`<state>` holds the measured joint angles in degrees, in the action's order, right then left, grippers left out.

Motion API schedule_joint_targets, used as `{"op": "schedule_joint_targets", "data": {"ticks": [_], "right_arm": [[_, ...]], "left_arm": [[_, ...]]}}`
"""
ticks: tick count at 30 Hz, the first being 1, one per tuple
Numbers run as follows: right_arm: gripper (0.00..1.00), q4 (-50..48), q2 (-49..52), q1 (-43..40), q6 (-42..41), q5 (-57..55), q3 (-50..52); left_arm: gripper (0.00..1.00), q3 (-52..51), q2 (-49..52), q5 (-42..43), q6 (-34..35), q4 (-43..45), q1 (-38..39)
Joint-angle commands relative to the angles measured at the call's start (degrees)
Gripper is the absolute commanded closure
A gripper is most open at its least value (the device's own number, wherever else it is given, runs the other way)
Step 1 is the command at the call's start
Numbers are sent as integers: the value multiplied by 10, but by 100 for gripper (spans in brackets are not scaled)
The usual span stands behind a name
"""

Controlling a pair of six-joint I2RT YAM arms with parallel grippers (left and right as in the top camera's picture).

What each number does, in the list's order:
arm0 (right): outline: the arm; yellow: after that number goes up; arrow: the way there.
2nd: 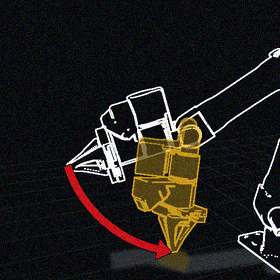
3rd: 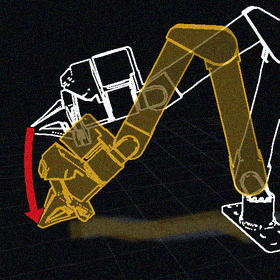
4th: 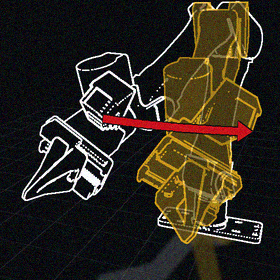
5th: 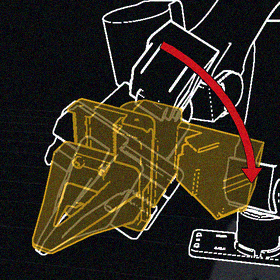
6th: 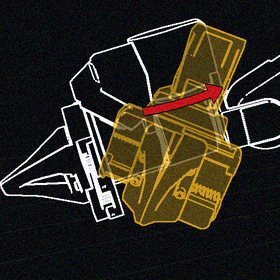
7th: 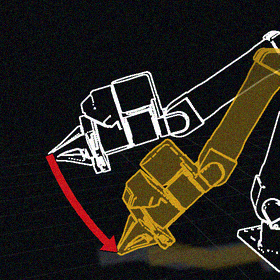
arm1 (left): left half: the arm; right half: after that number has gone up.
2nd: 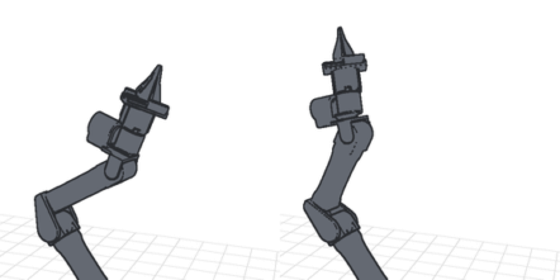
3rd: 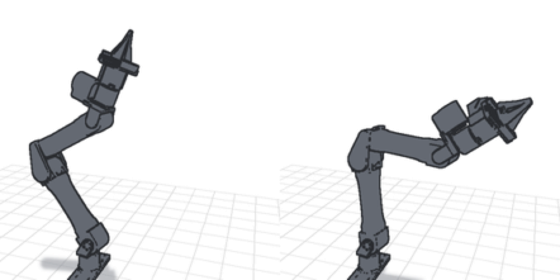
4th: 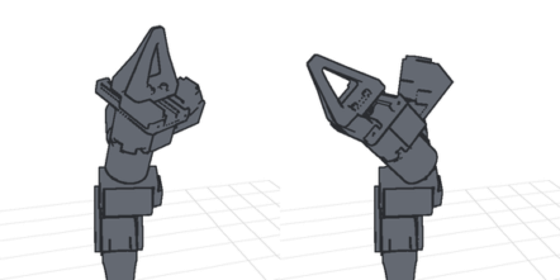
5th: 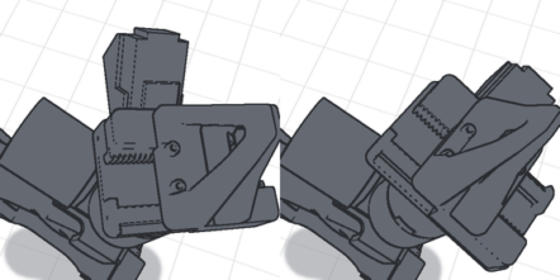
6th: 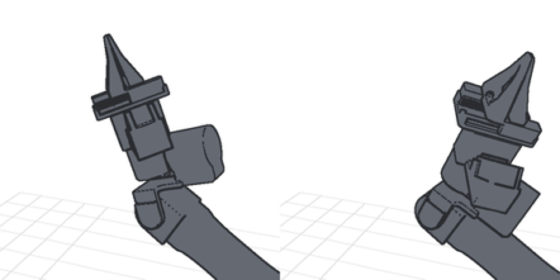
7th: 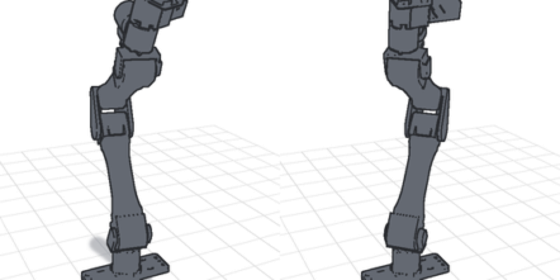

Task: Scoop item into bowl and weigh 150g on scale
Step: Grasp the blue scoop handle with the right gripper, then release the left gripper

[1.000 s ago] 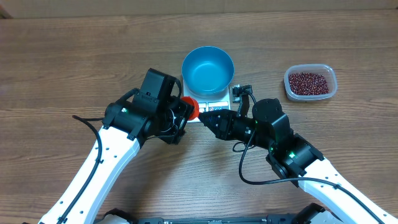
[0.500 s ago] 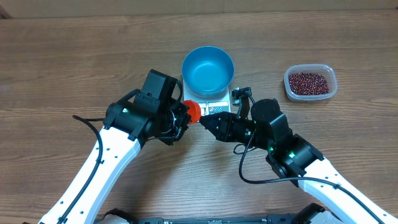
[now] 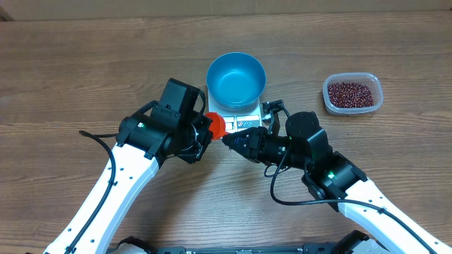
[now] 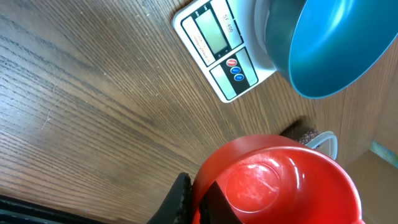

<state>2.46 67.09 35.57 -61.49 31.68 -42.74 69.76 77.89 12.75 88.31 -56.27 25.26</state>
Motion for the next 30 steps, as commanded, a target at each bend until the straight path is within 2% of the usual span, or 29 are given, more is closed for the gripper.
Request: {"op": "schedule_joint_targets", "data": {"ticks": [1, 5, 21, 24, 30], "right_arm": [[75, -3, -2, 3, -3, 15, -4], [66, -2, -2, 3, 30, -10, -4], [67, -6, -2, 4, 29, -36, -4], [78, -7, -2, 4, 28, -36, -4], [88, -7, -2, 4, 28, -34, -4]], "left_arm": [[96, 6, -4, -4, -10, -1, 7], [96, 6, -4, -27, -22, -12, 7], [96, 6, -4, -11, -19, -22, 7], [95, 6, -4, -7, -14, -22, 7], [96, 6, -4, -7, -13, -23, 7]]}}
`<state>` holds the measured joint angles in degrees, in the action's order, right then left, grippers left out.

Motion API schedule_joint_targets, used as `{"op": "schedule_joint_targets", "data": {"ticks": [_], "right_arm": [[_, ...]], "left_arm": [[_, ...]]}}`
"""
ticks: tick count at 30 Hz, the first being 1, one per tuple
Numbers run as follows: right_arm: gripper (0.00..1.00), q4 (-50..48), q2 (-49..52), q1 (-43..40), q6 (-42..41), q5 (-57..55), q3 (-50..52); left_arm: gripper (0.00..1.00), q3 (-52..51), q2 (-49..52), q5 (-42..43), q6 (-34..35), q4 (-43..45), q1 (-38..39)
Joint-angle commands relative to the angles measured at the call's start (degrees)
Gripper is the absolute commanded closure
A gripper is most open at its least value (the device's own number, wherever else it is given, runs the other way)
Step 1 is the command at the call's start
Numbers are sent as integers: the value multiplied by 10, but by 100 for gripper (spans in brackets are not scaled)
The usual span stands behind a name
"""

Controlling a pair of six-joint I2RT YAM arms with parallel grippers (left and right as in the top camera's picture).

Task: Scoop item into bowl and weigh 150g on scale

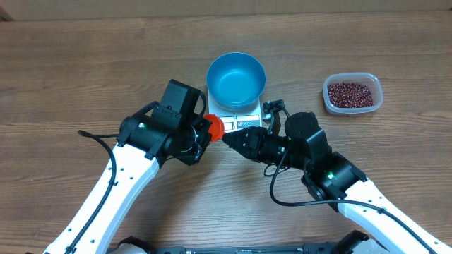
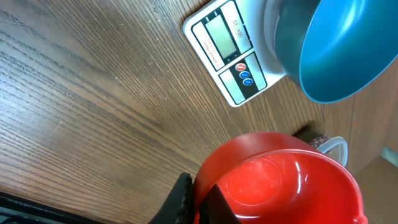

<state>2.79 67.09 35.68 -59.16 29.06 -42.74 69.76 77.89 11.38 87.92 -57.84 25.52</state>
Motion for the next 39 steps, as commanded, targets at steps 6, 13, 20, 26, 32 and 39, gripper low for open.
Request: {"op": "schedule_joint_targets", "data": {"ticks": [6, 13, 20, 26, 32, 39], "right_arm": [[96, -10, -2, 3, 5, -8, -4], [96, -3, -2, 2, 107, -51, -4], [96, 147, -85, -88, 238, -71, -5], [96, 270, -229, -214, 267, -141, -5], [96, 293, -302, -287, 267, -188, -5], [96, 304, -301, -287, 267, -228, -5]], "left_arm": [[96, 6, -4, 7, -9, -18, 4], [55, 6, -4, 4, -10, -24, 4], [0, 6, -4, -13, -10, -53, 4], [96, 6, -4, -17, -12, -61, 6], [95, 5, 26, -91, -59, 45, 77], [96, 5, 134, -128, -53, 182, 124]]}}
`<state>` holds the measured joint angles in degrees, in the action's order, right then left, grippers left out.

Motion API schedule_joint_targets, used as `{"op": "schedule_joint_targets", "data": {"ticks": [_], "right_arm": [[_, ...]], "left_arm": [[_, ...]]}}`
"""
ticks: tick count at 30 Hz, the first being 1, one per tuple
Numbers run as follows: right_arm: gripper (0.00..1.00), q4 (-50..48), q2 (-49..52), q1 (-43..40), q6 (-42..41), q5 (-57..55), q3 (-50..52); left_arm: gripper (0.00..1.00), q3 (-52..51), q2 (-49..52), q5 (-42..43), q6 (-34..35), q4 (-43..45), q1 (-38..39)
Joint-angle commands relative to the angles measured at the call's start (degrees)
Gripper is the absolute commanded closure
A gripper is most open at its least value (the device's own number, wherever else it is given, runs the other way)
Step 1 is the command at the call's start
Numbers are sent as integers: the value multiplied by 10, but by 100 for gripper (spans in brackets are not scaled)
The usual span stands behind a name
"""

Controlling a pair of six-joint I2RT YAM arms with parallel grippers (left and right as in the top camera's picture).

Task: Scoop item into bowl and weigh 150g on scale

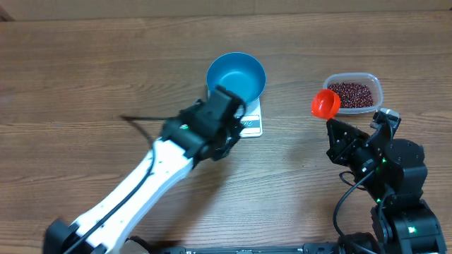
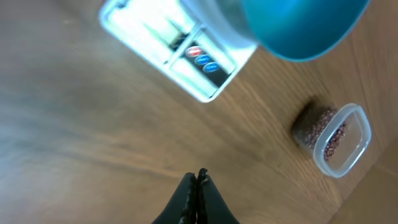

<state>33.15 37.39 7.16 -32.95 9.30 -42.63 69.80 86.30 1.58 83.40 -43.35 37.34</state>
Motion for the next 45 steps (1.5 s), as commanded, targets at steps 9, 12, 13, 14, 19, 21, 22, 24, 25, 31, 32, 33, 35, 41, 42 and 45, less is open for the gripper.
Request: {"op": "schedule_joint_targets", "data": {"ticks": [9, 12, 13, 14, 19, 21, 22, 24, 25, 31, 32, 33, 35, 41, 42, 45], "right_arm": [[96, 2, -3, -2, 48, -33, -6], [96, 2, -3, -2, 54, -33, -6], [96, 2, -3, -2, 54, -33, -6], [96, 2, -3, -2, 54, -33, -6], [96, 1, -3, -2, 54, -33, -6], [96, 1, -3, -2, 54, -33, -6], [96, 0, -3, -2, 54, -33, -6], [96, -3, -3, -2, 54, -33, -6], [96, -5, -3, -2, 54, -33, -6], [96, -5, -3, -2, 54, -33, -6], [96, -5, -3, -2, 54, -33, -6], [96, -5, -3, -2, 54, -33, -6], [96, -5, -3, -2, 54, -33, -6], [96, -5, -3, -2, 54, -33, -6], [96, -5, -3, -2, 54, -33, -6], [96, -4, -3, -2, 54, -33, -6]], "left_arm": [[96, 4, 185, -17, 55, 149, 6], [96, 4, 211, -18, 56, 161, 5], [96, 4, 218, -18, 56, 163, 5], [96, 4, 223, -20, 56, 164, 5], [96, 4, 239, -65, 56, 172, 5], [95, 4, 241, -73, 56, 174, 5], [95, 4, 241, -78, 56, 177, 5], [94, 4, 241, -83, 56, 185, 5], [94, 4, 241, -87, 56, 190, 5], [90, 4, 241, -99, 56, 192, 5], [90, 4, 241, -100, 56, 192, 5], [90, 4, 241, -101, 56, 192, 5], [89, 4, 241, -105, 56, 192, 5], [96, 4, 241, -106, 56, 197, 5], [96, 4, 241, -104, 59, 200, 5], [96, 4, 241, -92, 69, 211, 5]]}}
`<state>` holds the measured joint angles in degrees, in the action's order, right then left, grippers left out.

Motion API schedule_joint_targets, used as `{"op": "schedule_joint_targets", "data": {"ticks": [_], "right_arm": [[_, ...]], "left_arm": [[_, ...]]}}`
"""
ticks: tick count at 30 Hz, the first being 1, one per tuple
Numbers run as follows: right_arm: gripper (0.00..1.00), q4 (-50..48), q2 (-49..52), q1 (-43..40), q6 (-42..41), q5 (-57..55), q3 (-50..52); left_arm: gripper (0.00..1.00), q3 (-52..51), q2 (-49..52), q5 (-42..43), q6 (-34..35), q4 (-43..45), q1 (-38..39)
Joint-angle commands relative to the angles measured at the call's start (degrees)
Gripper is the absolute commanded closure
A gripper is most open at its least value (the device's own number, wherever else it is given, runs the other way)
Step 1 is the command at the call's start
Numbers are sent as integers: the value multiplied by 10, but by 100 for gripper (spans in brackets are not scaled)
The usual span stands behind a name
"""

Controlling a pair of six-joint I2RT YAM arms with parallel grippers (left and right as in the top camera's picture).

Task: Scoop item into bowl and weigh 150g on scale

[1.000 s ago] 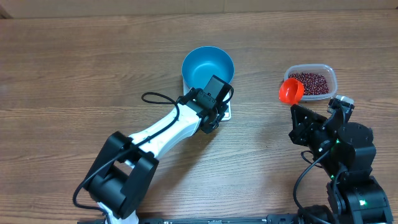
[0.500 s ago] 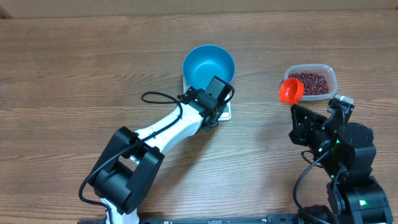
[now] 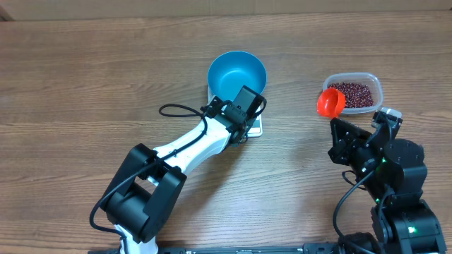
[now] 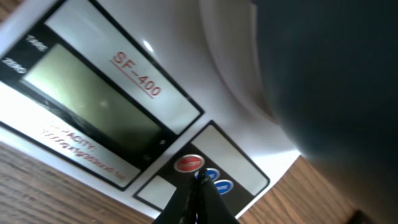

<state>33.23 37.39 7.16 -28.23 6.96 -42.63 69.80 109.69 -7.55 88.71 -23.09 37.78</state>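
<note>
A blue bowl (image 3: 237, 75) stands on the white scale (image 3: 256, 128). My left gripper (image 3: 244, 121) reaches over the scale's front. In the left wrist view its shut, empty tips (image 4: 198, 179) rest on the scale's (image 4: 155, 68) button panel, just under the red button (image 4: 189, 163) and beside two blue buttons (image 4: 222, 185). The display (image 4: 87, 102) is blank. The bowl's dark wall (image 4: 336, 74) fills the right. My right gripper (image 3: 339, 129) holds the red scoop (image 3: 330, 102) up beside the bean container (image 3: 352, 92).
The clear plastic container of red beans sits at the back right, a little right of the scoop. The left arm (image 3: 183, 152) lies stretched across the table's middle from the front left. A cable (image 3: 180, 109) loops beside the left wrist.
My left gripper, shut above the table in front of the scale, is now down with its tips on the scale's button panel. The right gripper and scoop have barely shifted.
The left gripper first held the red scoop beside the scale, with the right gripper close against it, and stayed so a second later. Then the scoop was in the right gripper by the bean container and the left gripper was shut and empty. Now the left tips touch the scale's buttons.
</note>
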Motion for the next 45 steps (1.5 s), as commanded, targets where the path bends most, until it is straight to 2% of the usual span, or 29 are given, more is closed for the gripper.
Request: {"op": "schedule_joint_targets", "data": {"ticks": [1, 25, 33, 39, 45], "right_arm": [[96, -5, -3, -2, 7, -9, -6], [96, 0, -3, -2, 7, -9, -6], [96, 1, -3, -2, 7, -9, -6], [96, 1, -3, -2, 7, -9, -6], [96, 1, -3, -2, 7, -9, -6]], "left_arm": [[96, 4, 7, 1, 16, 12, 1], [96, 4, 35, -11, 43, 10, 1], [96, 5, 21, 38, 40, 10, -1], [96, 5, -40, 46, -30, -3, -2], [96, 5, -139, 23, -108, -100, -3]]}}
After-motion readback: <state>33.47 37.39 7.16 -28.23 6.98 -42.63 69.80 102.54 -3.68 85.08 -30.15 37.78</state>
